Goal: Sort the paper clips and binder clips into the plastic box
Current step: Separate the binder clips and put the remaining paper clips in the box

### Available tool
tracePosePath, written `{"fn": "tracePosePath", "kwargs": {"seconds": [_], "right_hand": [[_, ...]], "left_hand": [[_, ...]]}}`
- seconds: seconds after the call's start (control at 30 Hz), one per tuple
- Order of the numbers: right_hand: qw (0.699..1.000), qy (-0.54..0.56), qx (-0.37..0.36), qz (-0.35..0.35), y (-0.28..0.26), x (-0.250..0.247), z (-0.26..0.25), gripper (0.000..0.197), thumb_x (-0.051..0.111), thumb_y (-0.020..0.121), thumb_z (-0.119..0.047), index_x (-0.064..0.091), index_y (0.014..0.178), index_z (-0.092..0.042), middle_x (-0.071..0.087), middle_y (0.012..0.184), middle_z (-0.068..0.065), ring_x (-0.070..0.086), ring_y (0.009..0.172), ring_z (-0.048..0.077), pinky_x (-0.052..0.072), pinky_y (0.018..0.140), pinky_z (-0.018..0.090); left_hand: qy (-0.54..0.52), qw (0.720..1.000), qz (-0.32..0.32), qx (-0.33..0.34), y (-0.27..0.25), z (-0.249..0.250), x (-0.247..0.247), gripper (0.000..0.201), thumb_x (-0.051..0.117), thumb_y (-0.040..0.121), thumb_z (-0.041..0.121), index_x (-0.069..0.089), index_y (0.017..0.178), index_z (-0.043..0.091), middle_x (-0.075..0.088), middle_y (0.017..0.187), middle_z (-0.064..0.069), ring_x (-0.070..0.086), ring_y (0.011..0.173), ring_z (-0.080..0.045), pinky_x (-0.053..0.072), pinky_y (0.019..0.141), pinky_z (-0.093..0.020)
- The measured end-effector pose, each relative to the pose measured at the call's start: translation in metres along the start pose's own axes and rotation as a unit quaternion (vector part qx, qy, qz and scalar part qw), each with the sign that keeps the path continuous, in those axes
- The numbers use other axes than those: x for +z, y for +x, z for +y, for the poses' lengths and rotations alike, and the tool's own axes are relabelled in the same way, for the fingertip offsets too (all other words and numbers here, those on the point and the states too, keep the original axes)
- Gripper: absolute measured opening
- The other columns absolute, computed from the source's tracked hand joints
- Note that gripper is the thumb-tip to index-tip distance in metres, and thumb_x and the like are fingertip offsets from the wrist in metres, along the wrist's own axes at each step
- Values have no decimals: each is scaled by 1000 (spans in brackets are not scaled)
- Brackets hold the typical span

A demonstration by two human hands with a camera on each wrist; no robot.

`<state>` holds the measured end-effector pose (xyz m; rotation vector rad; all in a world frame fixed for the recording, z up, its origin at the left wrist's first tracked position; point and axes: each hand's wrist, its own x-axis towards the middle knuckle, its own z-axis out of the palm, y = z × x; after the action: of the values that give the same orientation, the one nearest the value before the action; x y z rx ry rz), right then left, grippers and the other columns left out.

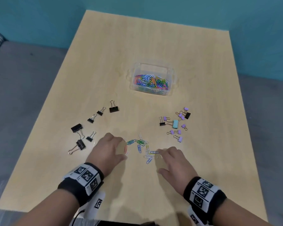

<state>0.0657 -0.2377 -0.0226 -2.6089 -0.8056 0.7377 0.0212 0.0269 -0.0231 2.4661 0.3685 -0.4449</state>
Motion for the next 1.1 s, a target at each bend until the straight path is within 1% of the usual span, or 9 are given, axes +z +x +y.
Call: {"fn": "tracePosePath", "kwargs": {"seconds": [0.13, 0.27, 0.37, 0.47, 0.6, 0.73, 0.9, 1.0, 1.1], "right_hand": [[999, 33, 37, 21, 23, 8, -27, 44, 62, 85, -33, 50, 126, -22, 45, 115, 0, 42, 108, 21, 40, 90, 29], [995, 48, 69, 46, 52, 3, -46, 26, 60, 87, -29, 53, 110, -18, 44, 107, 2, 45, 102, 24, 42, 79, 33], [991, 76, 87, 63, 60, -2, -49, 44, 68, 81, -27, 45, 118, -23, 39, 110, 1, 45, 100, 22, 47, 79, 34], [993, 66, 86, 51, 59, -2, -49, 58, 71, 79, -25, 38, 127, -27, 36, 112, 0, 43, 100, 21, 48, 81, 34], [993, 62, 81, 62, 68, -2, -52, 32, 64, 85, -21, 51, 114, -20, 37, 107, 0, 47, 96, 22, 48, 79, 35], [992, 61, 86, 64, 75, -3, -51, 18, 58, 87, -12, 52, 104, -17, 39, 102, 1, 49, 84, 23, 43, 68, 33], [996, 25, 81, 30, 79, -10, -50, 12, 54, 91, -12, 48, 100, -16, 38, 94, 0, 42, 75, 22, 33, 63, 31], [996, 17, 87, 12, 83, -19, -53, 9, 51, 91, -11, 45, 95, -17, 41, 92, 2, 42, 71, 23, 34, 62, 32], [995, 19, 100, -5, 87, -26, -56, 11, 45, 86, -7, 41, 87, -17, 44, 90, 4, 45, 71, 25, 35, 61, 32]], "left_hand": [[12, 1000, 4, 12, 7, 13, 10, 45, 73, 73, 33, 59, 115, 25, 48, 105, 4, 52, 99, -19, 44, 80, -31], [-1, 999, 34, 1, 21, 24, 10, 41, 73, 75, 27, 58, 112, 19, 48, 107, -1, 57, 91, -24, 45, 74, -31], [-5, 999, 42, 19, 28, 23, 9, 59, 75, 72, 23, 48, 125, 21, 42, 118, -2, 54, 96, -26, 48, 81, -36], [45, 996, 5, 71, 32, 24, 10, 71, 71, 77, 23, 37, 138, 33, 37, 127, 1, 44, 108, -22, 46, 90, -38], [64, 991, -8, 116, 42, 32, 12, 44, 67, 81, 22, 56, 122, 35, 41, 115, 0, 44, 98, -21, 45, 87, -36], [36, 992, -1, 121, 45, 34, 17, 28, 66, 83, 21, 67, 110, 30, 44, 102, 2, 50, 91, -19, 37, 74, -24], [45, 992, -10, 117, 45, 38, 17, 18, 57, 88, 17, 65, 104, 20, 51, 101, -2, 52, 92, -22, 37, 70, -27], [62, 992, -15, 113, 47, 42, 14, 13, 52, 89, 16, 62, 96, 21, 47, 90, 1, 51, 84, -21, 39, 67, -30], [82, 992, -16, 97, 48, 49, 12, 12, 48, 87, 13, 58, 84, 19, 42, 81, 3, 44, 73, -19, 35, 62, -30]]}}
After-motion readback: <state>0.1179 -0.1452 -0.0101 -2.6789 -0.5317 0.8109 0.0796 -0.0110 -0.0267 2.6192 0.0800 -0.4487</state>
